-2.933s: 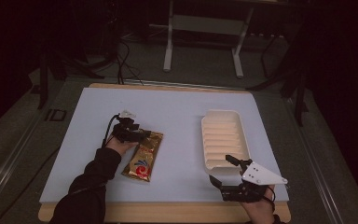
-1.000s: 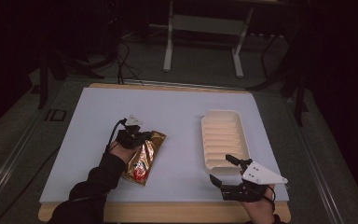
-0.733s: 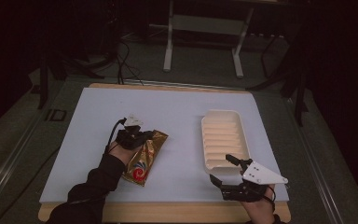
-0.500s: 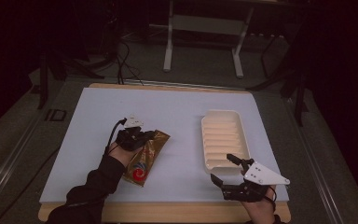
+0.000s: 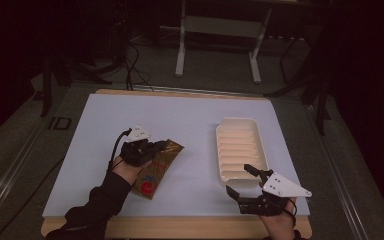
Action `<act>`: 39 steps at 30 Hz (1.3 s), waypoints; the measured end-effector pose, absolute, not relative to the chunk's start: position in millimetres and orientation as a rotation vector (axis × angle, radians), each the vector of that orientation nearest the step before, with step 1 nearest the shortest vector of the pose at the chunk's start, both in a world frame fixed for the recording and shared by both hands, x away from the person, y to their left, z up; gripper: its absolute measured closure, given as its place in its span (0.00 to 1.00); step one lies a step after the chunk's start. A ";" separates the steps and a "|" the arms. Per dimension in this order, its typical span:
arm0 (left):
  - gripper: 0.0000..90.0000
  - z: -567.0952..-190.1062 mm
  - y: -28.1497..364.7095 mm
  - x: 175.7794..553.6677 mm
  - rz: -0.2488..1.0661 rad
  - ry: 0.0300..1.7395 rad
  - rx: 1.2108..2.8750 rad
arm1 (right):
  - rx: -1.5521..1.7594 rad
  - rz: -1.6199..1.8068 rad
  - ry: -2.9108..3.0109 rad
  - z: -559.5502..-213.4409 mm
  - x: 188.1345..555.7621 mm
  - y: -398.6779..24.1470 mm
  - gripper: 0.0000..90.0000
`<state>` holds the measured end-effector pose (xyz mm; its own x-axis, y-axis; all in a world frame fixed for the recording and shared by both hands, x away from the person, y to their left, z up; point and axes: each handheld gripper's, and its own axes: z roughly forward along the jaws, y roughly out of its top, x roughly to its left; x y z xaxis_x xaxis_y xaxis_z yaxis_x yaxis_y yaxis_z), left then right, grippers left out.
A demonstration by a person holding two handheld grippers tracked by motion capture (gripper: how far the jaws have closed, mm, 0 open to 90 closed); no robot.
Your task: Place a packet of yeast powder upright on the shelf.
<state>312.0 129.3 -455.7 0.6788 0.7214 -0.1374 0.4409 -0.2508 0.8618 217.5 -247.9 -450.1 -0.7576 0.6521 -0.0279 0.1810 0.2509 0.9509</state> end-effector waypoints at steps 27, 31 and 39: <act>0.98 -435.3 109.9 265.4 0.349 0.692 1.650 | 0.665 1.462 2.177 -432.2 225.7 -243.7 0.16; 0.98 -434.1 102.4 259.3 0.361 0.670 1.614 | 0.699 1.441 2.206 -426.2 226.4 -240.8 0.15; 0.98 -434.3 91.9 254.7 0.359 0.639 1.574 | 0.644 1.356 2.277 -411.0 236.8 -227.8 0.15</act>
